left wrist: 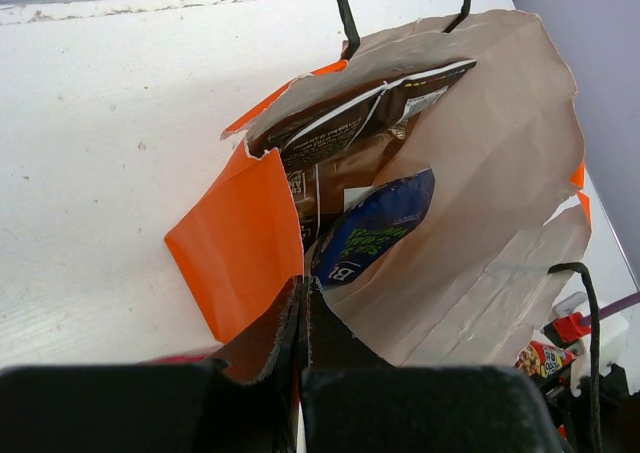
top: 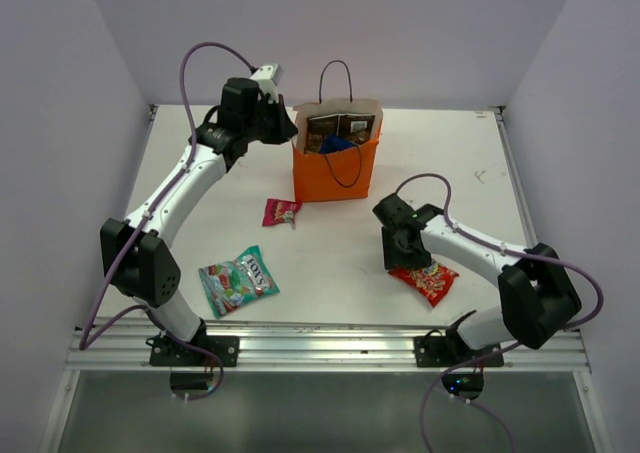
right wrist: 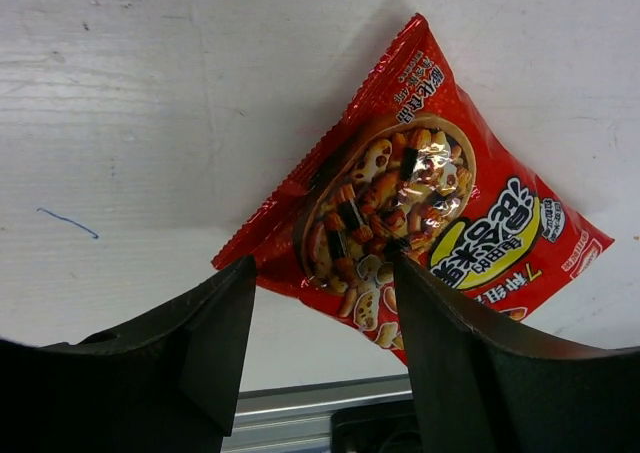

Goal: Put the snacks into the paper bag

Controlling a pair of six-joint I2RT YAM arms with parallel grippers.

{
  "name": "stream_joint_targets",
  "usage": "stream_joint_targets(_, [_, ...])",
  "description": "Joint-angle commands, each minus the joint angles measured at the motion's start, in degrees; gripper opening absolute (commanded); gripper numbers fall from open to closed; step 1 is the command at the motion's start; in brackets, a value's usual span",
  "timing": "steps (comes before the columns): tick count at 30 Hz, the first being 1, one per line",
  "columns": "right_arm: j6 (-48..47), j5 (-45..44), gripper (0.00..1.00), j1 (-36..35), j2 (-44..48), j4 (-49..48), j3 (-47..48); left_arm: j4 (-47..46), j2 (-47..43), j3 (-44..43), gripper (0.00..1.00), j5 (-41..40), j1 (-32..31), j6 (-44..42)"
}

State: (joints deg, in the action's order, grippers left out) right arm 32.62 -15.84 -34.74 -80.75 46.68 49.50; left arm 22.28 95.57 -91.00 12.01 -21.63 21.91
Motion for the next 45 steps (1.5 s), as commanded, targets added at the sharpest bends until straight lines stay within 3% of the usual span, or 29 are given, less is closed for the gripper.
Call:
stream_joint_targets(1, [2.80, -2.97, 0.61, 0.29, -2.12, 1.40, -0.36, -2.86, -1.61, 0.56, 0.00, 1.00, 0.18, -0.20])
stream_joint_targets(6, [2.80, -2.18, 0.54, 0.29, -4.50, 1.49, -0.72, -2.68, -1.79, 0.56, 0.00, 0.82, 0.18, -0.29])
stream_joint_targets(8, [2.80, -2.27, 0.40, 0.29, -4.50, 1.49, -0.72, -2.68, -1.79, 0.56, 0.00, 0.73, 0.18, -0.29])
stream_joint_targets(10, [2.97, -2.88, 0.07, 0.29, -4.24, 1.75, -0.63, -2.77, -1.79, 0.56, 0.00, 0.73, 0.18, -0.29])
stream_joint_targets(11, [3.15, -3.15, 0.00, 0.29, -4.07, 2.01, -0.54, -2.77, -1.79, 0.56, 0.00, 0.73, 0.18, -0.29])
stream_joint_targets(17, [2.71, -5.16, 0.00, 0.38, -2.31, 4.03, 2.17, -2.68, -1.88, 0.21, 0.00, 0.56, 0.18, -0.38])
stream_joint_targets(21, [0.17, -8.84, 0.00, 0.29, 1.38, 12.53, 14.89, -2.24, -2.05, 0.12, 0.00, 0.12, 0.27, -0.90])
stream_joint_targets(27, [-8.78, -14.83, 0.00, 0.29, -4.58, 17.92, 51.18, -2.24, -2.32, 0.12, 0.00, 0.38, 0.27, -1.26])
stream_joint_targets(28, [-10.20, -15.71, 0.00, 0.29, -7.81, 17.40, 60.02, -2.16, -2.40, 0.12, 0.00, 0.38, 0.27, -1.34])
stream_joint_targets(31, [-15.38, -13.19, 0.00, 0.38, -12.22, 11.44, 71.92, -1.98, -2.67, 0.12, 0.00, 0.21, 0.27, -1.43])
stream_joint_targets(34, [-17.50, -5.91, 0.00, 0.46, -17.41, 3.70, 78.44, -1.81, -2.76, -0.05, 0.00, 0.21, 0.27, -1.52])
stream_joint_targets(38, [-13.57, 4.54, 0.00, 0.46, -24.87, -4.90, 83.83, -1.37, -3.11, -0.05, 0.00, -0.32, 0.27, -1.78])
stream_joint_targets(45, [-6.35, 13.11, 0.00, 0.46, -28.06, -11.43, 79.54, -1.19, -3.63, 0.30, 0.00, -0.67, 0.27, -2.05])
